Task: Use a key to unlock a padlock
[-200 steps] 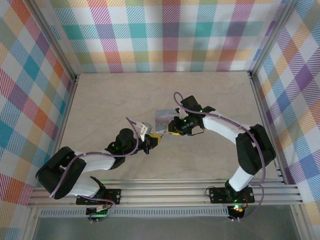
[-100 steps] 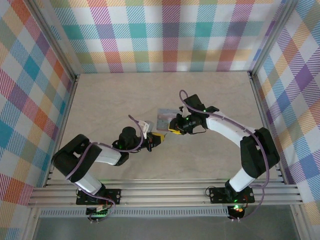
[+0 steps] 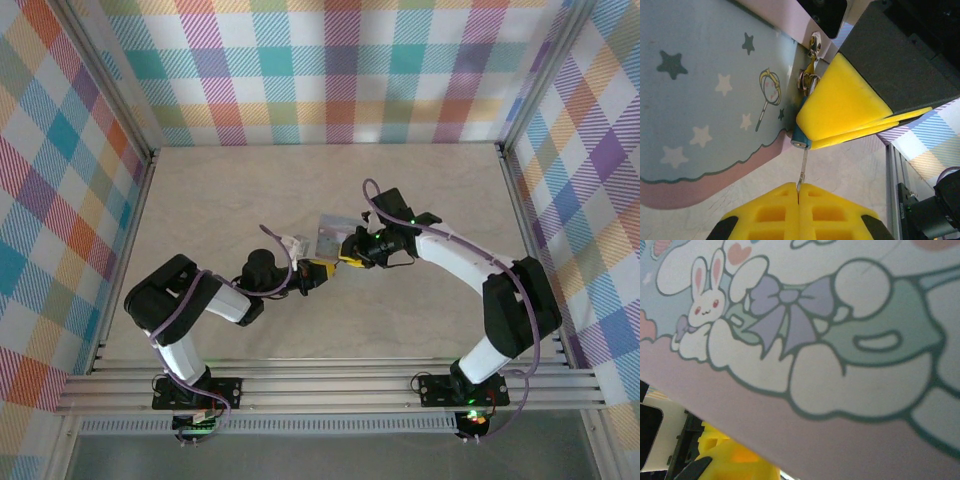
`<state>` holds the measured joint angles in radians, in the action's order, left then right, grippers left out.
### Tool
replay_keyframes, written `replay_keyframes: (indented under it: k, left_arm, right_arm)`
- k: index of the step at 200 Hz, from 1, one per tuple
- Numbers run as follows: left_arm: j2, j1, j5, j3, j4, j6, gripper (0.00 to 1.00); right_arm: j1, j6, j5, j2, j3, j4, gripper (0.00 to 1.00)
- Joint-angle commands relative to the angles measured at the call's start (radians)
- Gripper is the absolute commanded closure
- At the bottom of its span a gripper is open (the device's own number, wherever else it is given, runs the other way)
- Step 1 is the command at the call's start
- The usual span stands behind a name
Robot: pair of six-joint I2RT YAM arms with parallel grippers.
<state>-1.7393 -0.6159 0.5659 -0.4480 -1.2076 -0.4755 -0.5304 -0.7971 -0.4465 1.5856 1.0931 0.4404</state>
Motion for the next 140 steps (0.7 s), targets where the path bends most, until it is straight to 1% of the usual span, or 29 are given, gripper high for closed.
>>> replay_keyframes:
  k: [1,65,140]
  left_arm:
    - [-0.002,0.005,0.025,-0.032,-0.045,0.001,1.0]
    - [-0.022,0.002,0.003,-0.038,-0.06,-0.008,1.0]
    - [0.01,0.002,-0.048,-0.013,-0.073,-0.007,1.0]
  right_arm:
    - [0.001,0.009,-0.027,-0.039,-0.002,-0.056,1.0]
    - [0.002,0.002,-0.047,-0.042,-0.009,-0.078,1.0]
    - [0.002,-0.007,-0.059,-0.047,-0.022,-0.086,1.0]
